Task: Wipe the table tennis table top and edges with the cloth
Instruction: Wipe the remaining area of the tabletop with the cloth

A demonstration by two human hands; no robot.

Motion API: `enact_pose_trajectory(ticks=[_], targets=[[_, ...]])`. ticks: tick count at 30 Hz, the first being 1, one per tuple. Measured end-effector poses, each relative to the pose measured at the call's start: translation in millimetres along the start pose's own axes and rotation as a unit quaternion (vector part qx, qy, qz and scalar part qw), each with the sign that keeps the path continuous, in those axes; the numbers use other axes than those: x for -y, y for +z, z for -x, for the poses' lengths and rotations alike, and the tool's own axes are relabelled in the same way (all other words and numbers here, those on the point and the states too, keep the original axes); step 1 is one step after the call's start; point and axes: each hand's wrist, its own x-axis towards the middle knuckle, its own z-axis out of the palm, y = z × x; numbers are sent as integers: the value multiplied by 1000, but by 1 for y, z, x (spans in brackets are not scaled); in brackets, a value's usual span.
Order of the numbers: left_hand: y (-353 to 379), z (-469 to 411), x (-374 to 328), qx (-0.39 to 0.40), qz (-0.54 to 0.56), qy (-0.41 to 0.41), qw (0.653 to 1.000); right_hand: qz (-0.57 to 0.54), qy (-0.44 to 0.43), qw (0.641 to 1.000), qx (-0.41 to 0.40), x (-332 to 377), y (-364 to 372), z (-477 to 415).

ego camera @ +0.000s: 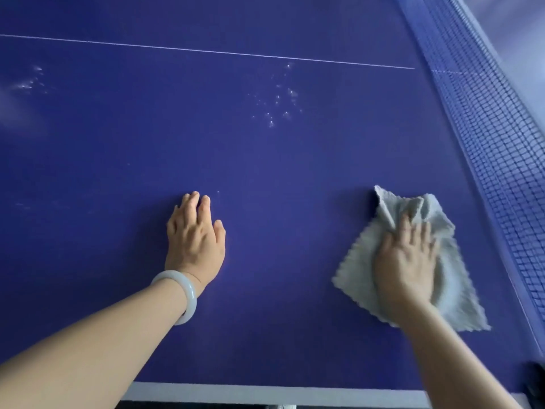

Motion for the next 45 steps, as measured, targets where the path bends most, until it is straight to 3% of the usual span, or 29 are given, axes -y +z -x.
enact_pose_trajectory(ticks=[2, 5, 7, 9, 11, 15, 18, 20, 21, 22, 25, 29, 31, 33, 35, 37, 39, 42, 44, 45], targets=[[0, -1, 0, -2, 5, -2, 1000, -17, -46, 999, 8, 51, 11, 24], [0, 1, 1, -9, 24, -3, 1000, -38, -256, 965, 37, 103, 32, 88], [0, 2, 2, -8, 34, 3, 999, -48, -359, 930, 62, 89, 31, 110], [0, 2, 4, -5, 37, 10, 999, -71, -398, 912, 69, 40, 17, 103], [0, 2, 5, -3, 37, 13, 999, -77, -357, 930, 43, -26, -5, 86], [-1, 2, 4, -6, 46, 16, 999, -35, -125, 992, -2, -140, -47, 59], [0, 2, 5, -7, 57, 13, 998, -32, 19, 999, -12, -139, -42, 57], [-1, 2, 5, -7, 75, 10, 997, -33, 114, 993, -13, -99, -26, 66], [-2, 3, 5, -5, 84, 8, 996, -24, 122, 992, -11, -72, -17, 75], [-3, 3, 6, -3, 94, 7, 996, -10, 88, 996, -13, -43, -7, 88], [-11, 0, 9, 11, 138, -4, 990, 4, -139, 990, 16, 37, 21, 129], [-32, -5, 19, 71, 303, -37, 950, -22, -319, 946, 46, 43, 18, 132], [-42, 1, 30, 96, 385, -49, 916, -21, -304, 952, 27, 17, 11, 115], [-48, 13, 46, 93, 408, -55, 906, -19, -149, 989, -1, -2, 6, 99], [-49, 27, 61, 77, 414, -49, 906, -3, 15, 1000, 13, 4, 7, 97], [-49, 37, 71, 65, 419, -37, 905, 33, 77, 996, 21, 42, 16, 111], [-50, 41, 77, 57, 426, -35, 902, 53, 25, 998, 22, 99, 26, 143], [-59, 43, 75, 28, 416, -7, 909, 22, -139, 989, 44, 190, 47, 202], [-67, 44, 71, -4, 389, 38, 920, -88, -188, 973, 97, 232, 53, 217], [-70, 45, 70, -16, 368, 60, 928, -194, -170, 957, 131, 241, 45, 211]])
